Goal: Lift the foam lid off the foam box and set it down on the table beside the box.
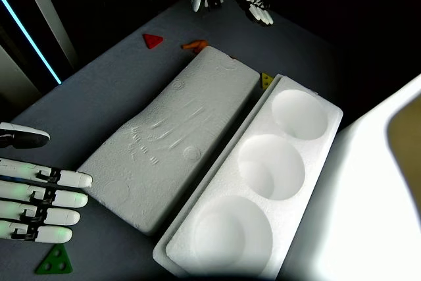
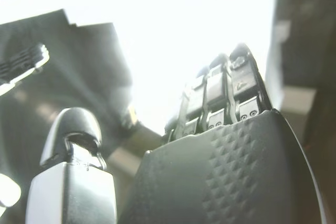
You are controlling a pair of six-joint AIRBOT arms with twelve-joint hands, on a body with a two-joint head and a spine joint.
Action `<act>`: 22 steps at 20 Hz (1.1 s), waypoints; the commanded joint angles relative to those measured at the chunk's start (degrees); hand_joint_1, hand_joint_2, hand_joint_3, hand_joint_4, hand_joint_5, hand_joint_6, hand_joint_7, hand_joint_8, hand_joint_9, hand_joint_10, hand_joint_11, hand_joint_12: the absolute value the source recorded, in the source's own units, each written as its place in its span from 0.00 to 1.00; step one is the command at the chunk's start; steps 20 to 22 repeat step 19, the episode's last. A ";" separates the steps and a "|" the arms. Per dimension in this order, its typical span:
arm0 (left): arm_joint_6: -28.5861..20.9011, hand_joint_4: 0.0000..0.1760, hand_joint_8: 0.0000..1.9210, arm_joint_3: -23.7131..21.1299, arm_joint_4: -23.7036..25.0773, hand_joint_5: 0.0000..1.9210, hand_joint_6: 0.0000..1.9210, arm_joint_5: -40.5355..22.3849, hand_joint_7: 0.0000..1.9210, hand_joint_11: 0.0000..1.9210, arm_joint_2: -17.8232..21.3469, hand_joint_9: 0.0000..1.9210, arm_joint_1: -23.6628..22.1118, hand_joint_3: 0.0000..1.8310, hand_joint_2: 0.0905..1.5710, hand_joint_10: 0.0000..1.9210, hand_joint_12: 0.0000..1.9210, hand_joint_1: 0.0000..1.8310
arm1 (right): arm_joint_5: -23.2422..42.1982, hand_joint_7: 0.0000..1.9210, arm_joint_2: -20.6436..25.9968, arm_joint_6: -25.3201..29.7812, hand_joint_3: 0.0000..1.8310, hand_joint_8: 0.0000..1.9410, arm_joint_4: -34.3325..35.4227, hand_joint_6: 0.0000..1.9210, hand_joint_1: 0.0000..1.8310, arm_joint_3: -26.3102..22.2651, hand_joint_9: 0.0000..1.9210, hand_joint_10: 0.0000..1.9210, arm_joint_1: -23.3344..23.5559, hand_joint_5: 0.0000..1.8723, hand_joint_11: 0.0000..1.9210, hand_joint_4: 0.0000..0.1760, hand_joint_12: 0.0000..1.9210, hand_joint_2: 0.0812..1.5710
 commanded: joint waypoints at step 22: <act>-1.26 0.29 0.00 7.60 18.03 0.00 0.00 11.56 0.00 0.00 -4.29 0.00 -20.07 0.00 0.77 0.00 0.00 0.07 | -12.39 0.00 -5.38 -5.99 0.00 0.00 -13.03 0.00 0.09 6.82 0.00 0.00 21.51 0.00 0.00 0.06 0.00 0.85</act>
